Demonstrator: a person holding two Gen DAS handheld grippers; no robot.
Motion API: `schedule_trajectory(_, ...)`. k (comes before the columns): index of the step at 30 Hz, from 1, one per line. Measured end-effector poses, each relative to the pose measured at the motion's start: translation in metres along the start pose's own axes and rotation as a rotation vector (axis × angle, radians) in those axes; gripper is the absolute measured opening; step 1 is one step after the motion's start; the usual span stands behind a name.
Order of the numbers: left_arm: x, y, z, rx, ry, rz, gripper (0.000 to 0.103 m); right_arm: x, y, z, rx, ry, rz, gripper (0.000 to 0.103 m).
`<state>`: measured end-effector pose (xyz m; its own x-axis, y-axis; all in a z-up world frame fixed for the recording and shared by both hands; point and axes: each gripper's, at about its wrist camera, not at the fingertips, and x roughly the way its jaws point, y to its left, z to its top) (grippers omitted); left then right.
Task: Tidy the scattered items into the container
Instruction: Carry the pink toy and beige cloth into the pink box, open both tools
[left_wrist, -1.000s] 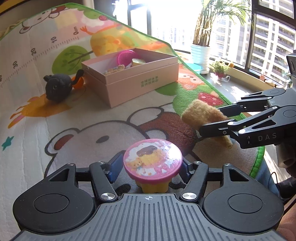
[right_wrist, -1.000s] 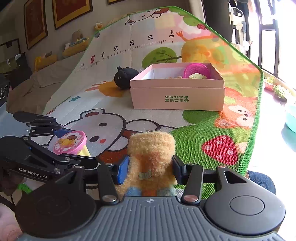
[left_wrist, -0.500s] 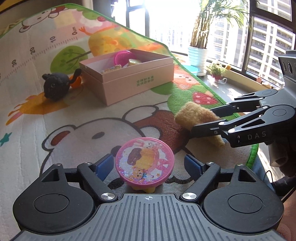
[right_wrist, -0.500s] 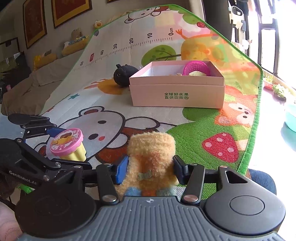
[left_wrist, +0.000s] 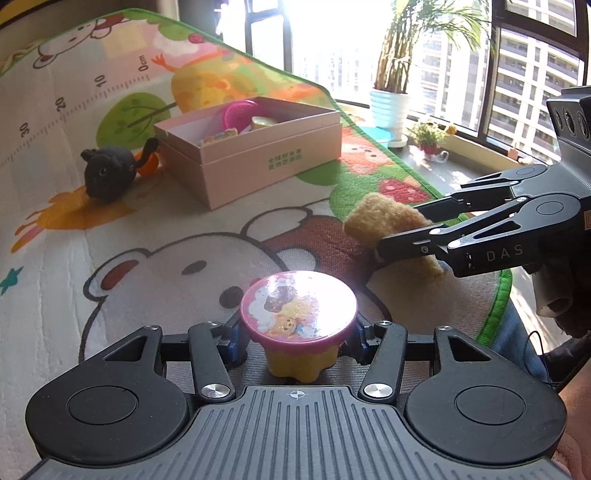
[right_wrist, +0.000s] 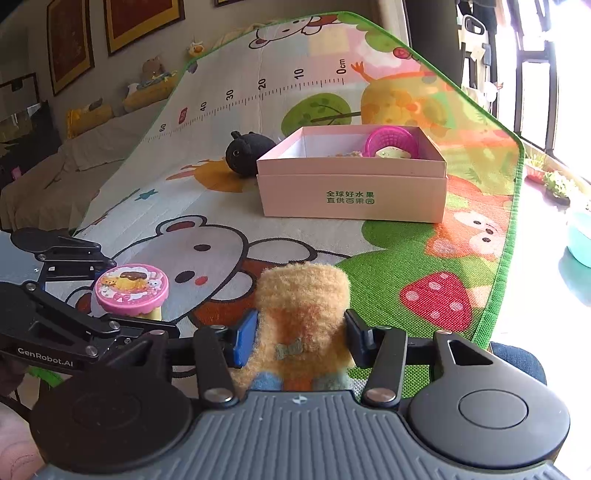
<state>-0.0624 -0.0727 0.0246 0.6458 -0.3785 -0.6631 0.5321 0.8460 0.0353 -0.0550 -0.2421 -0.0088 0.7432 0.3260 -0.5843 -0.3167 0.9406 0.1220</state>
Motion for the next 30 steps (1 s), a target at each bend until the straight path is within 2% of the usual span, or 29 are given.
schedule_trajectory(2, -0.001, 0.002, 0.006, -0.002, -0.008, -0.015, 0.049, -0.002, -0.001, 0.004, 0.000, -0.006, 0.005, 0.050)
schedule_trajectory(8, 0.005, 0.006, 0.027, 0.021, -0.045, -0.019, 0.049, -0.004, -0.007, 0.020, -0.020, -0.023, 0.002, 0.050)
schedule_trajectory(10, 0.007, 0.010, 0.035, 0.021, -0.051, -0.042, 0.049, -0.002, -0.013, 0.027, -0.022, -0.020, 0.010, 0.050)
schedule_trajectory(14, 0.008, 0.020, 0.066, 0.042, -0.110, -0.043, 0.049, 0.002, -0.027, 0.053, 0.002, -0.023, 0.036, 0.050)
schedule_trajectory(18, 0.012, 0.033, 0.106, 0.091, -0.210, -0.012, 0.049, 0.002, -0.040, 0.097, -0.005, -0.097, 0.052, 0.050)
schedule_trajectory(21, 0.025, 0.045, 0.142, 0.129, -0.289, 0.025, 0.049, 0.009, -0.055, 0.155, -0.005, -0.193, 0.045, 0.050)
schedule_trajectory(22, 0.033, 0.049, 0.154, 0.139, -0.316, 0.045, 0.050, 0.014, -0.061, 0.173, 0.006, -0.217, 0.035, 0.054)
schedule_trajectory(23, 0.042, 0.054, 0.165, 0.138, -0.344, 0.062, 0.054, 0.021, -0.067, 0.189, 0.021, -0.228, 0.031, 0.066)
schedule_trajectory(24, 0.051, 0.060, 0.175, 0.128, -0.361, 0.074, 0.059, 0.029, -0.073, 0.203, 0.045, -0.235, 0.030, 0.074)
schedule_trajectory(25, 0.059, 0.067, 0.182, 0.111, -0.367, 0.074, 0.069, 0.037, -0.081, 0.217, 0.083, -0.248, 0.020, 0.079)
schedule_trajectory(26, 0.064, 0.074, 0.187, 0.088, -0.367, 0.070, 0.076, 0.043, -0.085, 0.224, 0.104, -0.251, 0.012, 0.079)
schedule_trajectory(27, 0.067, 0.081, 0.188, 0.063, -0.364, 0.064, 0.079, 0.047, -0.087, 0.229, 0.115, -0.252, 0.009, 0.079)
schedule_trajectory(29, 0.066, 0.092, 0.181, 0.031, -0.359, 0.060, 0.095, 0.052, -0.088, 0.230, 0.109, -0.260, 0.006, 0.079)
schedule_trajectory(30, 0.064, 0.098, 0.172, 0.019, -0.353, 0.074, 0.097, 0.054, -0.087, 0.228, 0.098, -0.260, 0.002, 0.079)
